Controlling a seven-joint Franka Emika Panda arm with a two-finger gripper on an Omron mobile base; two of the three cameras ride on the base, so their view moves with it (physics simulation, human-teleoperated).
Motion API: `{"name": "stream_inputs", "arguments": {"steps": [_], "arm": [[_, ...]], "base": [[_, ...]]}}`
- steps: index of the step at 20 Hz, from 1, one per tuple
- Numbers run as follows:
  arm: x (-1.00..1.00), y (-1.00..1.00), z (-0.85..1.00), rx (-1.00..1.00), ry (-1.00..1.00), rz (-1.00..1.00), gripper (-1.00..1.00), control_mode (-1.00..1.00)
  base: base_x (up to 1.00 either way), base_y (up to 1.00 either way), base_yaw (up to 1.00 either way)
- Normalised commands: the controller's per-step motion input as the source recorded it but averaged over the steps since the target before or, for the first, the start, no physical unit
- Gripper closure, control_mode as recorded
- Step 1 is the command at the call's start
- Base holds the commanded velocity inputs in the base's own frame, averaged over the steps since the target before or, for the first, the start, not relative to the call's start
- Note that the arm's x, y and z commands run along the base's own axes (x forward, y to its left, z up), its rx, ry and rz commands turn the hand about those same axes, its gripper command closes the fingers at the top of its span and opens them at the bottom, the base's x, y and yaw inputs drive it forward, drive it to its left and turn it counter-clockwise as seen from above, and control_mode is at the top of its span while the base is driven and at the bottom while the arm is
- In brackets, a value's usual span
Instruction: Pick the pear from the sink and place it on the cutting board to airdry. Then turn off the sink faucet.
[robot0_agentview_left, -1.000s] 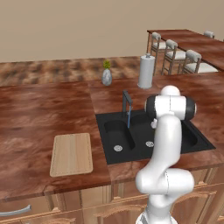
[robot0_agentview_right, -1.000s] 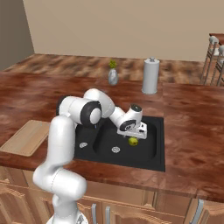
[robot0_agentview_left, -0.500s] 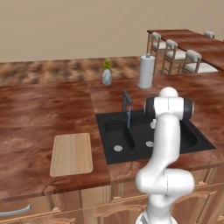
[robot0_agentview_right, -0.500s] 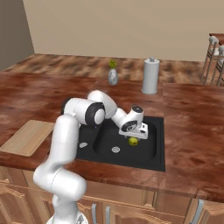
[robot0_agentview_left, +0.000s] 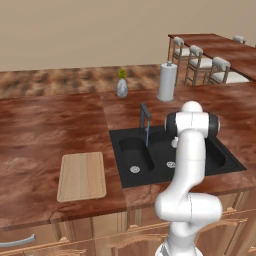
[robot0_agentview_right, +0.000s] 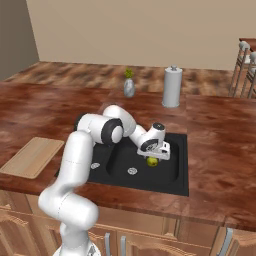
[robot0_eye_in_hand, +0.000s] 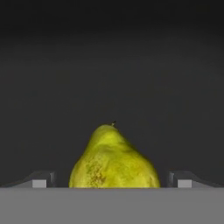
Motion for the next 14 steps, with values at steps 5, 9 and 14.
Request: {"name": "stream_inputs", "arguments": {"steps": [5,9,14], "arm": [[0.06,0.0,-0.13,0.0,0.03,0.0,-1.0,-1.0],[0.0,0.0,-0.13,0.0,0.06,0.0,-1.0,-1.0],[0.0,0.0,-0.14,0.0,0.08,0.0,1.0,-1.0]], "base": [[0.0,0.0,0.0],[0.0,0.0,0.0],[0.0,0.0,0.0]]}}
